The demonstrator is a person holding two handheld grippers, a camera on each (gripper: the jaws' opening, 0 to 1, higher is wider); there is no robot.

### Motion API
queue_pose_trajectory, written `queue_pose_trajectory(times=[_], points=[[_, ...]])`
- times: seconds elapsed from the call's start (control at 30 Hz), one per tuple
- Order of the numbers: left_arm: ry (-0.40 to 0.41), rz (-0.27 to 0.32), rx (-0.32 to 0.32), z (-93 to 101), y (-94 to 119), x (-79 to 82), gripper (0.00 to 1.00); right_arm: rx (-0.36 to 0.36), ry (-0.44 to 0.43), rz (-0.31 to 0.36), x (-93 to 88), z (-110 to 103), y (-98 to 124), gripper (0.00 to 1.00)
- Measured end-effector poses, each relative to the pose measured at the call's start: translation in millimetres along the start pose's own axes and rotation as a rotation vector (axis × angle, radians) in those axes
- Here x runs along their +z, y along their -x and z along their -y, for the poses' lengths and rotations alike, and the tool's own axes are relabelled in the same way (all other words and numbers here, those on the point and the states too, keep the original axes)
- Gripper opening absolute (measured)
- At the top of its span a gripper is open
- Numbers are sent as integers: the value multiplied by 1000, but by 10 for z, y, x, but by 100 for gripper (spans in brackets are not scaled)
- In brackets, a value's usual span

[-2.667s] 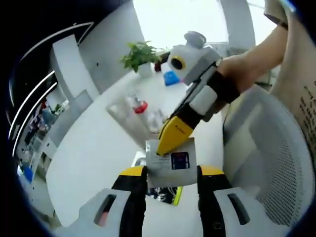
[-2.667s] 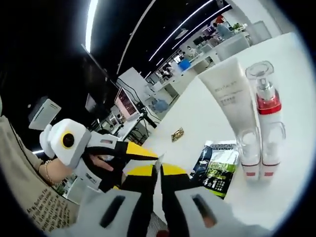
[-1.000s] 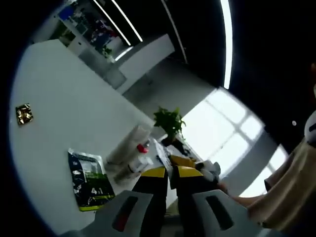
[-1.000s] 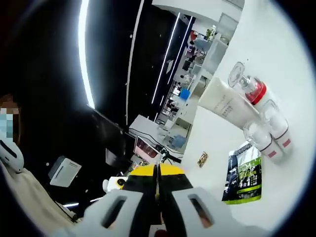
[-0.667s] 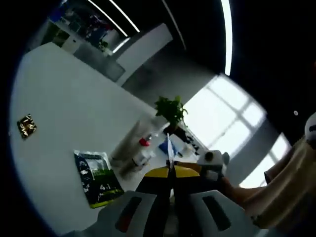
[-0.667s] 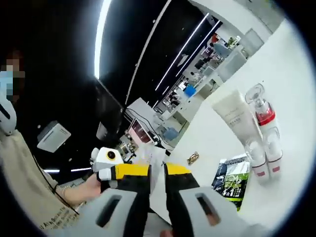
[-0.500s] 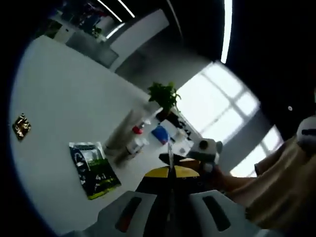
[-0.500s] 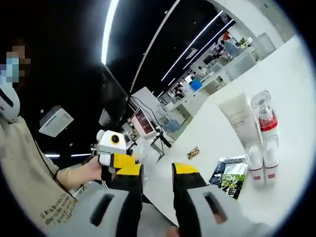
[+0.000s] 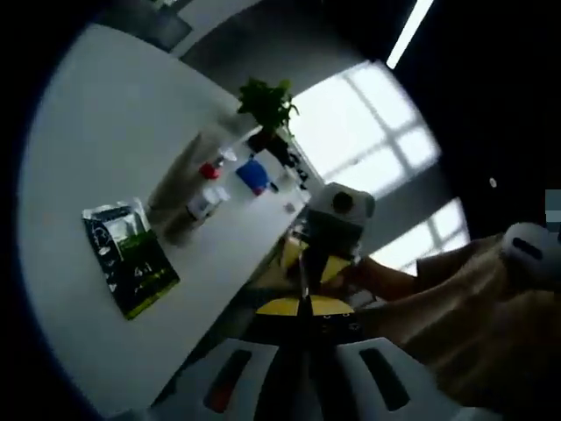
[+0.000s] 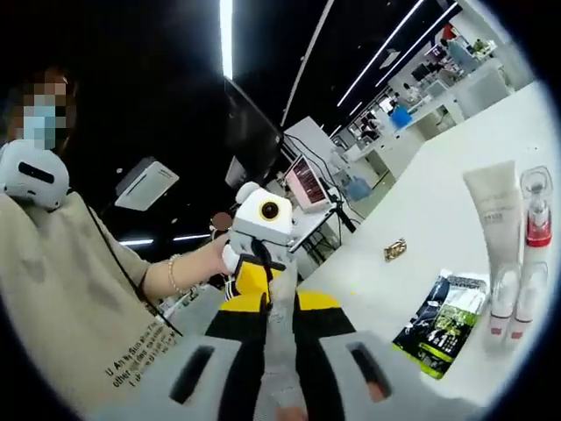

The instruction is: Arrange the skincare products in the storage area until every visible bottle or jar stands upright without overlapping.

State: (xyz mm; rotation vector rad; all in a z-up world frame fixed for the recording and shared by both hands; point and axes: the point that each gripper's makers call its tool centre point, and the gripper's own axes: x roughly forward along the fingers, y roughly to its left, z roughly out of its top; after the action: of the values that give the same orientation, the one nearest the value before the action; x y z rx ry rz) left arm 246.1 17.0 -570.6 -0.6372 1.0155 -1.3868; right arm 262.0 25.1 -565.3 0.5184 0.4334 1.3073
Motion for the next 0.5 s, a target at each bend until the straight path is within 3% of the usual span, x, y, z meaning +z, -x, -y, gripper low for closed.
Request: queue_pose_trajectory(times=[0.13, 0.23, 0.27, 0.37, 0.5], points=[[-7, 1, 9, -41, 17, 12, 0, 15, 1, 44, 42, -50, 14, 1], [-43, 33, 6, -41, 17, 64, 0, -23, -24, 86, 71, 14, 31, 1], [-91, 79, 13, -58, 14, 136, 0, -41, -37, 110, 96, 46, 41, 1], [-135, 176, 21, -71, 32, 267, 2, -62, -115, 217, 213, 95, 90, 1], [-74, 292, -15, -68, 50, 330, 9, -94, -242, 396, 388, 169, 192, 1]])
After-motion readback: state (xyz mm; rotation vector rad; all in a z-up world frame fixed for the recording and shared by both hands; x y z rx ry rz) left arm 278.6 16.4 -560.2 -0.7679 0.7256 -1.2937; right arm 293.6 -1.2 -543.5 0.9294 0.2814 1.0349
